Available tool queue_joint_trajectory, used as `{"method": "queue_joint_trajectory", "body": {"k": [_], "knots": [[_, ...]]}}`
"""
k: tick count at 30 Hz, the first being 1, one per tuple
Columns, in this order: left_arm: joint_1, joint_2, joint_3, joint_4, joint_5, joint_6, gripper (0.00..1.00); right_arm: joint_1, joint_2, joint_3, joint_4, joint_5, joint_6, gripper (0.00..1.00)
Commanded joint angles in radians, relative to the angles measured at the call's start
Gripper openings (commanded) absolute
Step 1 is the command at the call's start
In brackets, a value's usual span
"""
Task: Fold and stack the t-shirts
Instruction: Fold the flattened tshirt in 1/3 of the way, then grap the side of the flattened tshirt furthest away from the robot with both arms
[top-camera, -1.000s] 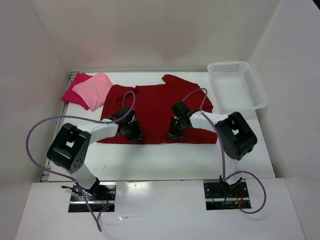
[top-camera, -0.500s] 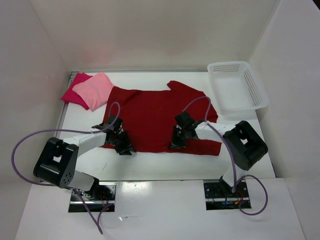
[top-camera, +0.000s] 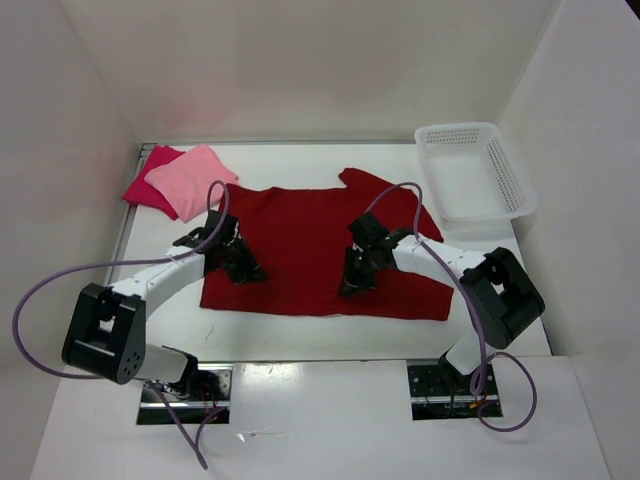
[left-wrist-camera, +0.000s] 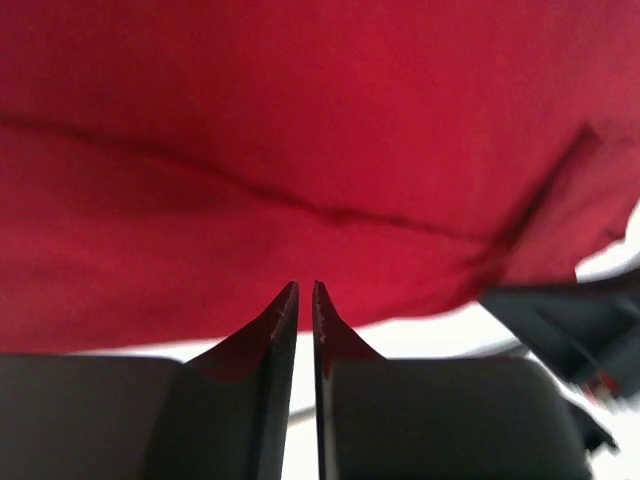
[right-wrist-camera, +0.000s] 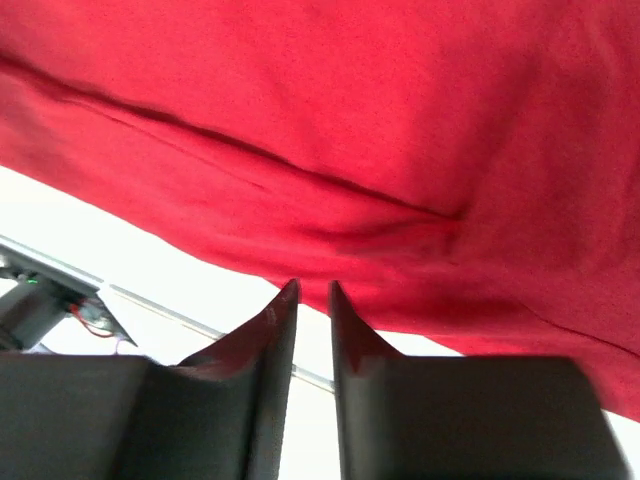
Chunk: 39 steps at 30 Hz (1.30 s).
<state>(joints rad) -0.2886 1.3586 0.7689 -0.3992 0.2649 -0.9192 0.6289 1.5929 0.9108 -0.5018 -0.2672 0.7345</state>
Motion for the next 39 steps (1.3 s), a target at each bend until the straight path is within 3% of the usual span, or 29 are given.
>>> {"method": "queue_joint_trajectory", "body": {"k": [1,3,6,13,18,22,26,31,37,39], "knots": [[0.025,0.068,-0.017,0.051,-0.066,0.005,0.14,0.012,-0.040,0.071,-0.037,0.010,-0.024,0.20],[0.025,0.108,-0.049,0.071,-0.053,-0.004,0.14,0.012,-0.013,0.080,-0.026,-0.004,-0.024,0.12],[0.043,0.119,-0.130,0.071,-0.009,-0.027,0.13,0.012,-0.013,0.080,-0.001,0.005,-0.024,0.09],[0.063,-0.009,-0.327,0.025,0.038,-0.047,0.17,0.012,0.021,0.059,0.029,0.003,-0.024,0.09],[0.072,-0.156,-0.384,-0.007,0.056,-0.121,0.24,0.012,-0.051,0.037,0.010,0.013,-0.003,0.13],[0.097,-0.132,-0.162,-0.085,-0.009,-0.006,0.29,0.012,-0.040,0.105,-0.023,0.022,-0.026,0.16],[0.179,-0.072,0.104,-0.029,-0.081,0.059,0.29,-0.011,-0.021,0.203,-0.032,0.022,-0.046,0.17],[0.379,0.059,0.200,0.169,-0.101,0.040,0.22,-0.031,0.001,0.260,-0.043,0.022,-0.080,0.16],[0.397,0.258,0.335,0.250,-0.314,0.112,0.20,-0.040,0.019,0.306,-0.043,0.013,-0.125,0.14],[0.397,0.327,0.398,0.272,-0.352,0.154,0.24,-0.040,0.019,0.315,-0.032,0.000,-0.126,0.14]]}}
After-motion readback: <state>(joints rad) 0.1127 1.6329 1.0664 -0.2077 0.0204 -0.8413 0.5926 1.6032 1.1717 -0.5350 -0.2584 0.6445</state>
